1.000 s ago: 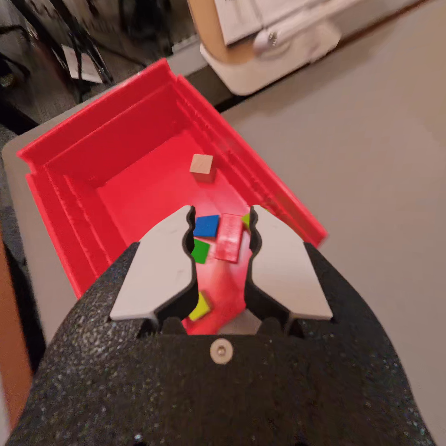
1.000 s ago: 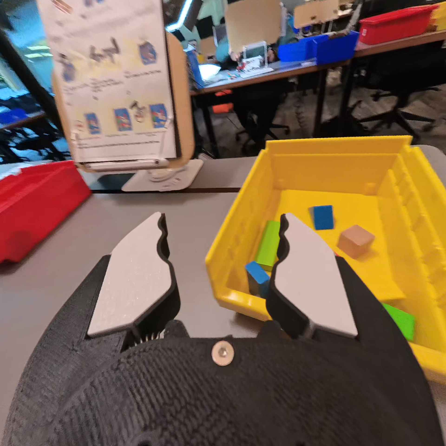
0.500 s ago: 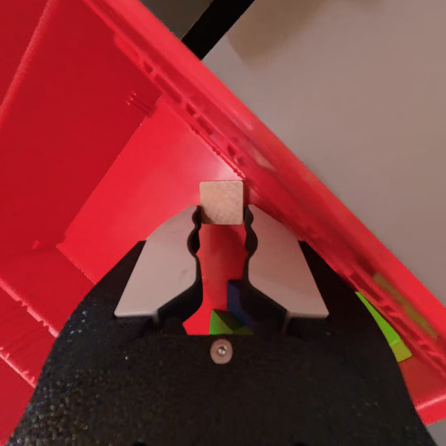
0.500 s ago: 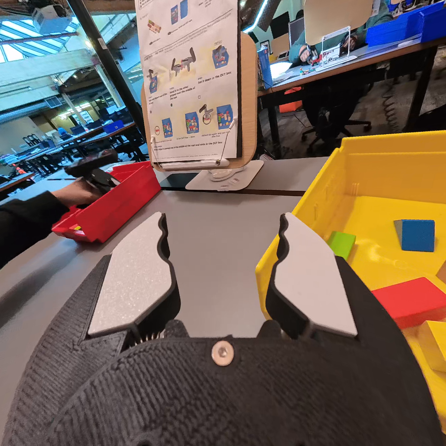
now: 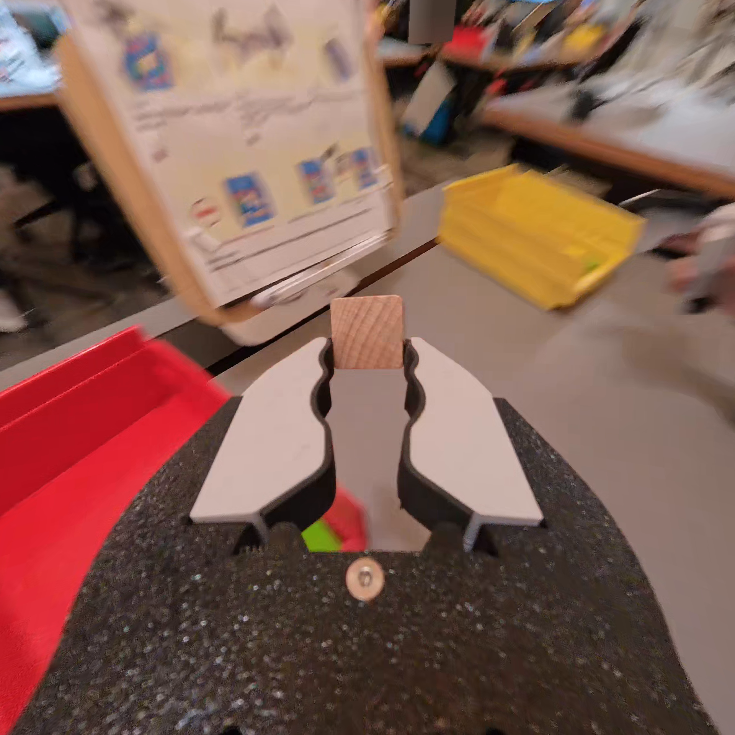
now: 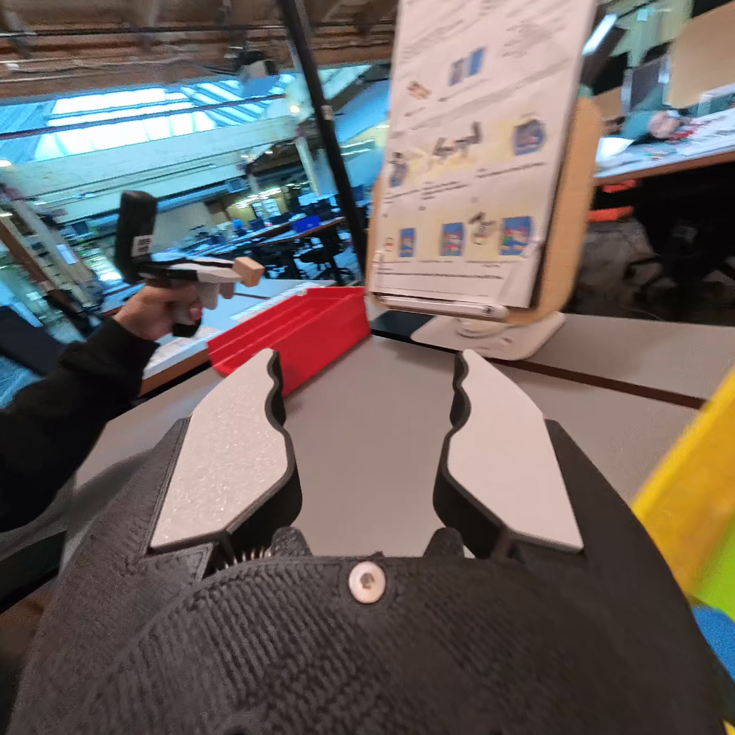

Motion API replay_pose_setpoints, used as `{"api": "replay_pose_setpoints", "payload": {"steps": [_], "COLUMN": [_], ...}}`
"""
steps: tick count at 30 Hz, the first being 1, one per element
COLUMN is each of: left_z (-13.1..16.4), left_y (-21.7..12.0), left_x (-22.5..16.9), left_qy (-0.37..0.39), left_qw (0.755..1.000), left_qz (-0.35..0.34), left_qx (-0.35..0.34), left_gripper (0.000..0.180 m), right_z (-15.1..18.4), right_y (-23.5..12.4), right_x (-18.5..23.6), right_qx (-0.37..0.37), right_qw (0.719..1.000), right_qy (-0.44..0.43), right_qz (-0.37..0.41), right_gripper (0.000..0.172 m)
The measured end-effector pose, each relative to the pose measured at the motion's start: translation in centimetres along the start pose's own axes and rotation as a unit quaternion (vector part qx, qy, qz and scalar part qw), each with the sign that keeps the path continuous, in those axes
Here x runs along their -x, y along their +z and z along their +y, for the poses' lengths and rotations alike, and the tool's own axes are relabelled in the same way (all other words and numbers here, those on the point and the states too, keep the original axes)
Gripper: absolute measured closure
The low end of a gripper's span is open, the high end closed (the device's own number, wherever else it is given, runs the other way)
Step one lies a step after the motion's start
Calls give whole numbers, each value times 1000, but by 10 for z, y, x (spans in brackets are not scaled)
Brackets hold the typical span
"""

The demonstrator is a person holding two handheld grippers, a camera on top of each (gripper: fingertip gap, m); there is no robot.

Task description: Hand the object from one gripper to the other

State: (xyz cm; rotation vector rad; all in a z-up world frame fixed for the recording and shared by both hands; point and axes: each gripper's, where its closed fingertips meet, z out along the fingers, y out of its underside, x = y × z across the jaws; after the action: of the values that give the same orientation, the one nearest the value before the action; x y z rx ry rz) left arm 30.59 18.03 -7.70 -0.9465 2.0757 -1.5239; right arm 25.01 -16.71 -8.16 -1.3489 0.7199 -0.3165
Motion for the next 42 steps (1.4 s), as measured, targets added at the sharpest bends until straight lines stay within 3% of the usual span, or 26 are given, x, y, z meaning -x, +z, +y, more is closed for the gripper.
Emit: {"api": "replay_pose_setpoints", "payload": {"steps": [1,7,10,13,16,22,25,29,33,37,40,42], "left_z": [-7,-22,-23,-23,-24,-26,-28,-25,-20,-7,5,13], "left_y": [-2,2,14,28,36,40,40,46,54,54,53,52], "left_x": [-27,-173,-222,-254,-275,-290,-293,-291,-276,-255,-239,-231], "left_qy": [-2,9,34,61,79,91,78,65,71,91,96,92], "left_qw": [999,961,947,942,939,935,932,937,953,967,975,978], "left_qz": [38,232,273,290,300,309,316,308,260,212,182,174], "left_qx": [-30,-149,-165,-160,-151,-150,-160,-153,-139,-109,-86,-75], "left_gripper": [148,148,148,148,148,148,148,147,139,140,141,141], "right_z": [-1,1,7,9,2,-4,-3,-1,-5,-22,-24,-15], "right_y": [6,29,31,30,24,20,20,21,22,-14,-65,-92], "right_x": [15,111,141,157,169,169,169,165,122,11,-76,-118], "right_qx": [-2,-3,11,18,3,-14,-14,-17,-16,-18,-3,14], "right_qw": [1000,979,967,960,951,949,948,952,977,997,979,963], "right_qy": [-4,1,-2,-1,4,-7,-10,-31,-73,-69,-74,-63], "right_qz": [-28,-205,-254,-280,-310,-314,-318,-305,-201,12,188,260], "right_gripper": [92,96,93,105,118,123,138,138,138,138,138,138]}}
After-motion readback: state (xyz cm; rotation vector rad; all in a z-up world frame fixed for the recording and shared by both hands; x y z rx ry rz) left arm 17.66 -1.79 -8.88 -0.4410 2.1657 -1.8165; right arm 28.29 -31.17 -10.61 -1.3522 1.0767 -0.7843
